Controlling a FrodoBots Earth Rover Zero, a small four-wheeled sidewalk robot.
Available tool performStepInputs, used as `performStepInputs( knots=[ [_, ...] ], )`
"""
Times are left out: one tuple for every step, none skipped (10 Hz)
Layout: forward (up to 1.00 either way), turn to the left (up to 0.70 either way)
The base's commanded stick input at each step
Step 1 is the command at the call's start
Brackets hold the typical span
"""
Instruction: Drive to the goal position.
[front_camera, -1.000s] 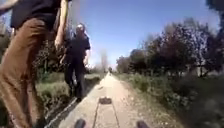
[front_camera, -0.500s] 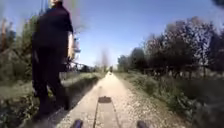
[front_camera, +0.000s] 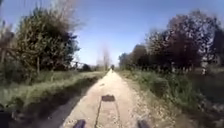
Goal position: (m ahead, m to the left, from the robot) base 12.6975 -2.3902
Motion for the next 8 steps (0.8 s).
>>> performStepInputs(
  knots=[
    [0.70,0.00],
    [0.70,0.04],
    [0.70,0.01],
    [0.70,0.00],
    [0.70,0.00],
    [0.70,0.00],
    [0.70,0.00],
    [0.70,0.00]
  ],
)
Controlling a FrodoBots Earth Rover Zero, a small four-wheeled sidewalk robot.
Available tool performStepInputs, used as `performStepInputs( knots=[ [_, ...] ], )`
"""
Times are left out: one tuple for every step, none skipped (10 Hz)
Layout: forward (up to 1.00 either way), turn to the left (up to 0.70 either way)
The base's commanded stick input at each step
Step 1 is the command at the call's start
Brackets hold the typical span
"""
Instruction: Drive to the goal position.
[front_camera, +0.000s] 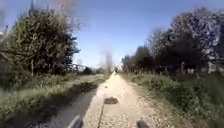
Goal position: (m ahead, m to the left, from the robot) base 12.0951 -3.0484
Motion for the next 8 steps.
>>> performStepInputs(
  knots=[
    [0.70,0.00],
    [0.70,0.00],
    [0.70,0.00],
    [0.70,0.00],
    [0.70,0.00],
    [0.70,0.00],
    [0.70,0.00],
    [0.70,0.00]
  ],
)
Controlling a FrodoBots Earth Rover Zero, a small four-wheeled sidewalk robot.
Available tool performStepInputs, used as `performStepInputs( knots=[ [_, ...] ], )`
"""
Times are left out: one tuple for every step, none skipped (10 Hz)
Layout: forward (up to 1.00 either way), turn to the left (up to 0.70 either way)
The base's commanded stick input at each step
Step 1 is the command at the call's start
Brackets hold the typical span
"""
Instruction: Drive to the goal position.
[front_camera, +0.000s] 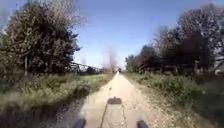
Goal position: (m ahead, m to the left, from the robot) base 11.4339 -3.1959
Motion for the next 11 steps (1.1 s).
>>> performStepInputs(
  knots=[
    [0.70,0.00],
    [0.70,0.00],
    [0.70,0.00],
    [0.70,0.00],
    [0.70,0.00],
    [0.70,0.00],
    [0.70,0.00],
    [0.70,0.00],
    [0.70,0.00],
    [0.70,0.00],
    [0.70,0.00]
  ],
)
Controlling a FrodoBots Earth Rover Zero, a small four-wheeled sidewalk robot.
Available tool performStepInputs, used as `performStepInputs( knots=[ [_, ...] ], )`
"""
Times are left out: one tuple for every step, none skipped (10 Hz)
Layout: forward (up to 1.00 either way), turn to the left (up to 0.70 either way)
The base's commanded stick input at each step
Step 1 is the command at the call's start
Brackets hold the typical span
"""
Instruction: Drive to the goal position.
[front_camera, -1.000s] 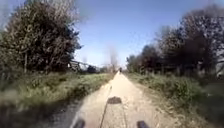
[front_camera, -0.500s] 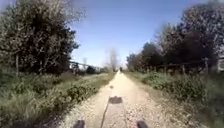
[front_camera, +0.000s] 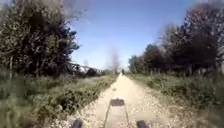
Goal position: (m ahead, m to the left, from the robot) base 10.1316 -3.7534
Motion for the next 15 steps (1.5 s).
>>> performStepInputs(
  knots=[
    [0.70,0.00],
    [0.70,0.00],
    [0.70,0.00],
    [0.70,0.00],
    [0.70,0.00],
    [0.70,0.00],
    [0.70,0.00],
    [0.70,0.00],
    [0.70,0.00],
    [0.70,0.00],
    [0.70,0.00],
    [0.70,0.00],
    [0.70,0.00],
    [0.70,0.00],
    [0.70,0.00]
  ],
)
